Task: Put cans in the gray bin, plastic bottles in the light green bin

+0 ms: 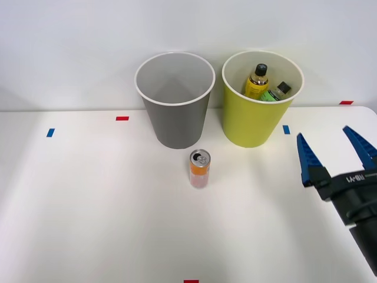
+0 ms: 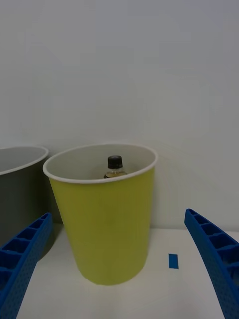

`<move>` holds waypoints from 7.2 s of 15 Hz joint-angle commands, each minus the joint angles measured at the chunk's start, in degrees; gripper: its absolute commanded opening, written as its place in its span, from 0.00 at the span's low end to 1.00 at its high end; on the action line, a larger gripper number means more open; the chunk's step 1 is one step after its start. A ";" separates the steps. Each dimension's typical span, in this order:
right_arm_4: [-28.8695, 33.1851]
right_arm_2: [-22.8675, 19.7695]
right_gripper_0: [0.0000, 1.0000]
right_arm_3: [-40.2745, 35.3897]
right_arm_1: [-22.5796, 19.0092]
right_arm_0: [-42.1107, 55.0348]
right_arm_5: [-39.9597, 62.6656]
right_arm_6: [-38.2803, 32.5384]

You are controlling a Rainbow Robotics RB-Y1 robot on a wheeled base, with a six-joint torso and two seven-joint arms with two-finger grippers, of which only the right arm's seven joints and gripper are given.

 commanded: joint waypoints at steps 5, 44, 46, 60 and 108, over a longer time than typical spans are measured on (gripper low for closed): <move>2.49 -0.21 0.90 -0.15 7.10 10.74 -0.30 0.28; 45.21 13.15 1.00 18.39 14.05 22.43 -25.97 -14.58; 44.59 13.15 1.00 18.39 12.99 23.05 -25.88 -14.49; 43.10 14.21 1.00 22.17 13.43 21.73 -29.83 -15.81; 43.19 13.68 1.00 22.17 13.52 21.73 -29.83 -15.63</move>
